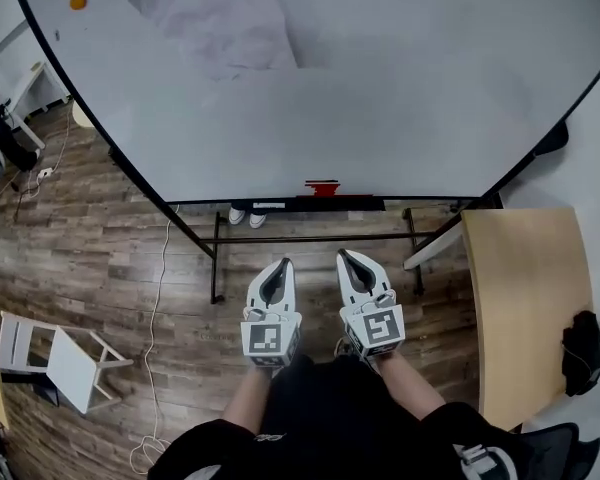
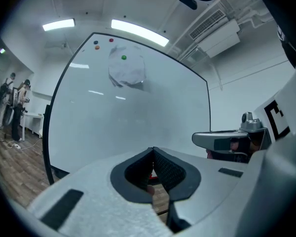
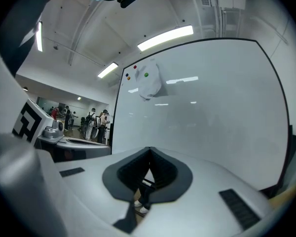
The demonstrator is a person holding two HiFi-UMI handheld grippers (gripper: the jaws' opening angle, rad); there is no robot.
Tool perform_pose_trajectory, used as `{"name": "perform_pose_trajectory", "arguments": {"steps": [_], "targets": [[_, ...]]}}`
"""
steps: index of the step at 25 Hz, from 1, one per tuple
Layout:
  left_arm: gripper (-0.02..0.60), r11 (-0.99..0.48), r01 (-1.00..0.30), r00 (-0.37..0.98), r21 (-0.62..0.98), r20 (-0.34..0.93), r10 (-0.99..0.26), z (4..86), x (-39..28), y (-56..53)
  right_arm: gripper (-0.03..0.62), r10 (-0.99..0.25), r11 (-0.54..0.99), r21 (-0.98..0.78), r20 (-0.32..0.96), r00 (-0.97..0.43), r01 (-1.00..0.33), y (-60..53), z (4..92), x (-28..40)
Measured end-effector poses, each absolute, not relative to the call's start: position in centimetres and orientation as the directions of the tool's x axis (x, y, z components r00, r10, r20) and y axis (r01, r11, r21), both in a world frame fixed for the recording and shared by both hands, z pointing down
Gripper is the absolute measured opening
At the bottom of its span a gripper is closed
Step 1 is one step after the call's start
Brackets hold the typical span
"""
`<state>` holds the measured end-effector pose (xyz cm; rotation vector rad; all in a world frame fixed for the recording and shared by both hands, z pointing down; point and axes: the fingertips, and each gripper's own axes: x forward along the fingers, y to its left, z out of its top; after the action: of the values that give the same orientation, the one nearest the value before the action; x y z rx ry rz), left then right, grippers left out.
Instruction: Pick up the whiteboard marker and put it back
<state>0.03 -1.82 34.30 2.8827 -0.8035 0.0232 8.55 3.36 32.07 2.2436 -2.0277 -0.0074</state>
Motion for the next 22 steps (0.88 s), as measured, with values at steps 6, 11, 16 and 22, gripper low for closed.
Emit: {"name": "perform_pose_trajectory", "arguments": {"steps": [6,11,16,22], "targets": [[0.005,-0.851,-0.513,0.858,0.114,0.039,-0.512,32.8,2.5,0.0,0.001,-0.994,-0.075,0.088,0.075,0.082,-0.993,4.2,31.5,10.3],[0.006,-0.843,-0.525,0.851,0.115,0.048,-0.523,32.8,3.8,0.8,0.001,-0.995,-0.051,0.072,0.079,0.057,-0.996,4.4,31.5,11.1],[0.006,-0.844,-0.525,0.851,0.109,0.041,-0.524,32.7,5.0,0.9,0.002,-0.997,-0.03,0.064,0.062,0.034,-0.997,4.6,31.4,11.9],[0.006,-0.85,-0.52,0.854,0.082,0.037,-0.519,32.4,6.1,1.6,0.002,-0.998,-0.021,0.054,0.065,0.025,-0.998,5.2,31.6,12.9]]}}
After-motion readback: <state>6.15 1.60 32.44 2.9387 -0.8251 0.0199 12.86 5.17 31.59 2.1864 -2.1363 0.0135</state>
